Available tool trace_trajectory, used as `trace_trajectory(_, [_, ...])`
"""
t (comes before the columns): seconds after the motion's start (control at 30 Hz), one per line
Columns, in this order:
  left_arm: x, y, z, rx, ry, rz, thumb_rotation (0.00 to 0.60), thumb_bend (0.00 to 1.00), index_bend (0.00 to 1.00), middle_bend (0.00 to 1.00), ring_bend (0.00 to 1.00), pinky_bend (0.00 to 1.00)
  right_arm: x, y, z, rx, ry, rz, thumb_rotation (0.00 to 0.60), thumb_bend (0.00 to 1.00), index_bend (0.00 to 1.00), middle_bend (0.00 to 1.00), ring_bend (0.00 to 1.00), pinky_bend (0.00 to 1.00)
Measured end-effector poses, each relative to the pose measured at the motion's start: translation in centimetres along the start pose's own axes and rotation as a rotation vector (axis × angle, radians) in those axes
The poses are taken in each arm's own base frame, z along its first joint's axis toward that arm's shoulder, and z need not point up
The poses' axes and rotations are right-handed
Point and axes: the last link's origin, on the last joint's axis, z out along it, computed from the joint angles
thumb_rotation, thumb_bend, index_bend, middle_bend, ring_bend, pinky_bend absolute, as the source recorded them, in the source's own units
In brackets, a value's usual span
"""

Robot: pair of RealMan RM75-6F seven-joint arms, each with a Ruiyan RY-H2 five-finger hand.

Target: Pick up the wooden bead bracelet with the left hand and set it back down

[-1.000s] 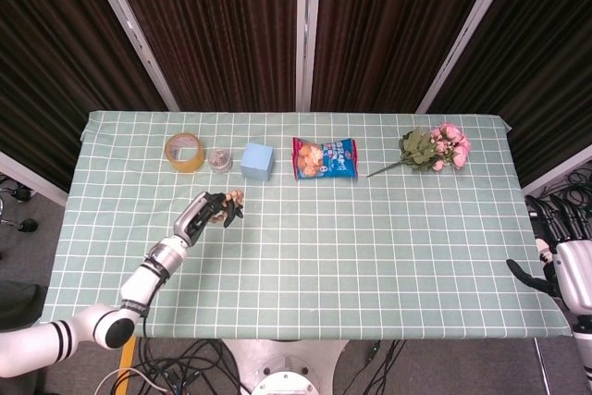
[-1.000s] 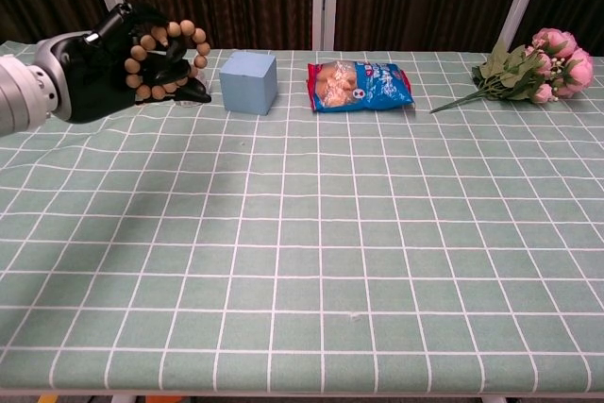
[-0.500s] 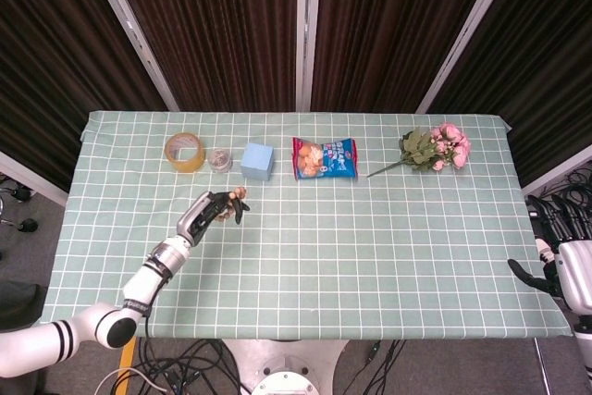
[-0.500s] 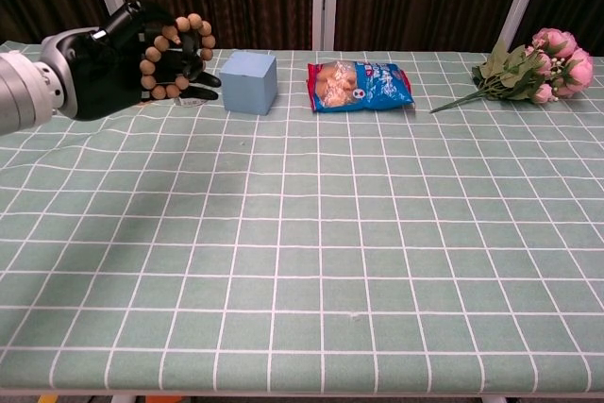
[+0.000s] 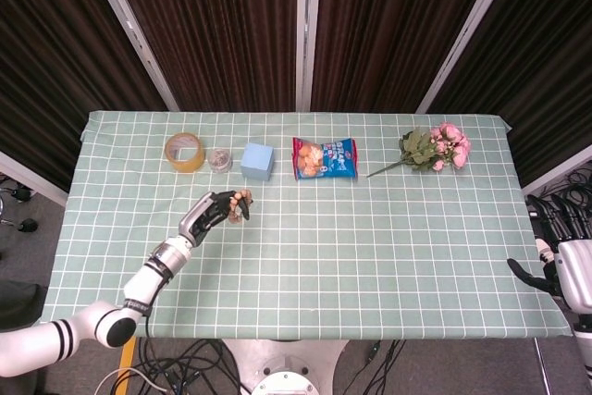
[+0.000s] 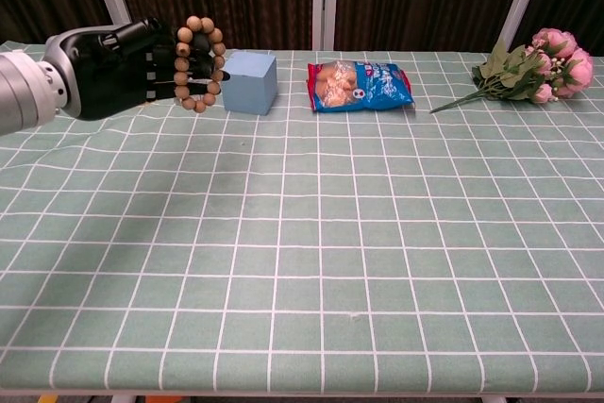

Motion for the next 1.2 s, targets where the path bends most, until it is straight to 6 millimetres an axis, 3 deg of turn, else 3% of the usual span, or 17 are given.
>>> trace_trajectory(0.13, [-0.1,-0.1,-0.1,-0.003,-0.013,-0.016,0.073,0.83,0.40,0.44,0.15,0.12,-0.1,0.0,0.0,-0.002,-0.001,0.002,0.600,0.09,0.00,0.12,0.00,0.00])
trace_trajectory(0.23, [0.0,-0.1,-0.1,-0.007,-0.021,-0.019,0.008,0.75,0.38,0.43,0.14,0.12,-0.1,0.0,-0.1,-0.002,-0.001,0.003,0.600,0.09,0.00,0.12,0.00,0.00])
trace_trajectory(0.4, [0.0,-0.1,0.0,-0.013,-0.029,-0.007,0.003,0.58,0.38,0.45,0.14,0.12,-0.1,0.1,-0.1,-0.002,0.000,0.006,0.600,0.09,0.00,0.12,0.00,0.00])
trace_trajectory(0.53, [0.1,-0.2,0.0,-0.011,-0.028,0.011,0.064,0.50,0.42,0.51,0.17,0.12,-0.2,0.1,-0.1,-0.005,-0.002,0.008,0.600,0.09,0.00,0.12,0.00,0.00])
trace_trajectory(0.67, [0.2,-0.3,0.1,-0.009,-0.013,0.019,0.077,0.32,0.43,0.52,0.18,0.12,-0.2,0.2,-0.2,-0.006,0.000,0.009,0.600,0.09,0.00,0.12,0.00,0.00])
trace_trajectory(0.73, [0.4,-0.2,0.1,-0.015,-0.007,0.049,0.078,0.30,0.43,0.50,0.18,0.12,-0.2,0.2,-0.2,-0.006,0.002,0.009,0.600,0.09,0.00,0.12,0.00,0.00])
trace_trajectory(0.77, [0.4,-0.2,0.1,-0.019,-0.006,0.069,0.105,0.30,0.42,0.49,0.18,0.12,-0.2,0.2,-0.2,-0.006,0.003,0.010,0.600,0.09,0.00,0.12,0.00,0.00])
trace_trajectory(0.8, [0.5,-0.1,0.1,-0.025,-0.005,0.102,0.188,0.30,0.41,0.48,0.18,0.12,-0.1,0.3,-0.2,-0.007,0.004,0.010,0.600,0.09,0.00,0.12,0.00,0.00])
trace_trajectory(0.9, [0.7,0.0,-0.1,-0.038,-0.018,0.218,0.566,0.30,0.36,0.44,0.18,0.12,-0.1,0.4,-0.1,-0.007,0.007,0.014,0.600,0.09,0.00,0.12,0.00,0.00])
trace_trajectory(0.93, [0.8,0.0,-0.2,-0.041,-0.024,0.259,0.597,0.31,0.34,0.42,0.17,0.12,-0.1,0.4,0.0,-0.006,0.007,0.014,0.600,0.09,0.00,0.12,0.00,0.00])
trace_trajectory(1.2, [1.5,-0.1,-0.6,-0.050,-0.073,0.625,0.600,0.31,0.27,0.33,0.12,0.11,-0.1,0.5,-0.3,-0.003,0.010,0.019,0.600,0.09,0.00,0.12,0.00,0.00])
